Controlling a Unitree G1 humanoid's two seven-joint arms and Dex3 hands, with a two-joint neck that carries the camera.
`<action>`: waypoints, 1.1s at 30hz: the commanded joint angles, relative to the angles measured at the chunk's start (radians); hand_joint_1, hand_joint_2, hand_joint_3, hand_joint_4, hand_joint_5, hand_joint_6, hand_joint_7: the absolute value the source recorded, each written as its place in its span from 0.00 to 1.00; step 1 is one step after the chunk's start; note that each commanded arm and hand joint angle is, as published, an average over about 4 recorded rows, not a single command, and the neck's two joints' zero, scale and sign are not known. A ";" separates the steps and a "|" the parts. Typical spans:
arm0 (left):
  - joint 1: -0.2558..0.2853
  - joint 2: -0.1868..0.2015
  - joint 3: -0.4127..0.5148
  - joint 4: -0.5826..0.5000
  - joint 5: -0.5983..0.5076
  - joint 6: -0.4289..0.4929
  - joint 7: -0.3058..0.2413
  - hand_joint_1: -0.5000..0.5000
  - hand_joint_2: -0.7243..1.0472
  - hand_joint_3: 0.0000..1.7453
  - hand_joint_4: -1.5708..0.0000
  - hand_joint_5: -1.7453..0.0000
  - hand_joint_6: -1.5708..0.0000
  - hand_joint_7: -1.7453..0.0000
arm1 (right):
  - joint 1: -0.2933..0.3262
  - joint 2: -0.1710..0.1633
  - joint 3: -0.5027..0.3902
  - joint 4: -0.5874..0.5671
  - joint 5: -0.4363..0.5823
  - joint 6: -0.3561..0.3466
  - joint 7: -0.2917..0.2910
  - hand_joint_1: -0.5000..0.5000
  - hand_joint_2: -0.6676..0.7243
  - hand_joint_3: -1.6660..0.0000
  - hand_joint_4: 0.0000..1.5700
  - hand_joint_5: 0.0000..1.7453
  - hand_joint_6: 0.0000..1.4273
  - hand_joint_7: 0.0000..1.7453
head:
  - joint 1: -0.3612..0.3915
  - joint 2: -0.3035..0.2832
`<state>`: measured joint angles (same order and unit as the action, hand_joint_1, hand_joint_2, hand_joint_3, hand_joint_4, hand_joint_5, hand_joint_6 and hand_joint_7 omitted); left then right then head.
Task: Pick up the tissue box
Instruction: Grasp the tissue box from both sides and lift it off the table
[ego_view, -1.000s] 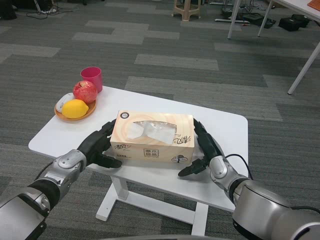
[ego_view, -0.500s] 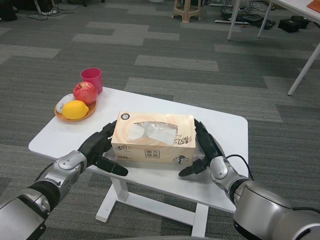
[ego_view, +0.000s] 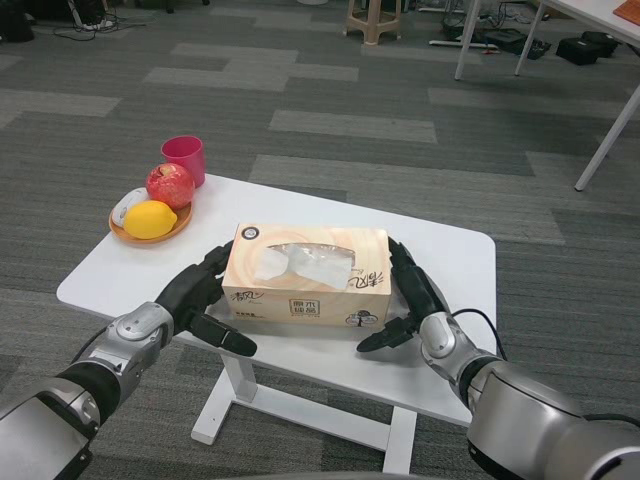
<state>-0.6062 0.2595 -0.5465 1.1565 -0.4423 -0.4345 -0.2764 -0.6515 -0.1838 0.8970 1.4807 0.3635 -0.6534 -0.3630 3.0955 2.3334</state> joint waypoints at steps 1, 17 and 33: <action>0.016 -0.019 -0.020 -0.017 0.011 0.010 -0.020 1.00 0.50 0.00 1.00 0.59 1.00 0.96 | 0.000 0.014 0.010 -0.022 -0.003 -0.009 0.009 0.12 0.45 0.90 0.25 0.11 0.34 0.22 | 0.001 0.001; 0.017 -0.019 -0.024 -0.017 -0.005 0.013 -0.021 1.00 0.43 0.00 1.00 0.59 1.00 0.96 | 0.001 0.014 0.010 -0.023 -0.003 -0.008 0.009 0.10 0.45 0.90 0.25 0.11 0.34 0.20 | 0.001 0.002; 0.019 -0.019 -0.027 -0.016 -0.036 0.011 -0.023 1.00 0.05 0.00 1.00 0.59 1.00 0.96 | 0.001 0.014 0.011 -0.024 -0.003 -0.009 0.009 0.10 0.45 0.89 0.25 0.11 0.34 0.20 | 0.002 0.003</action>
<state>-0.6010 0.2595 -0.5579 1.1519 -0.4856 -0.4342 -0.2763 -0.6515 -0.1837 0.8975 1.4784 0.3680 -0.6532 -0.3632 3.0973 2.3359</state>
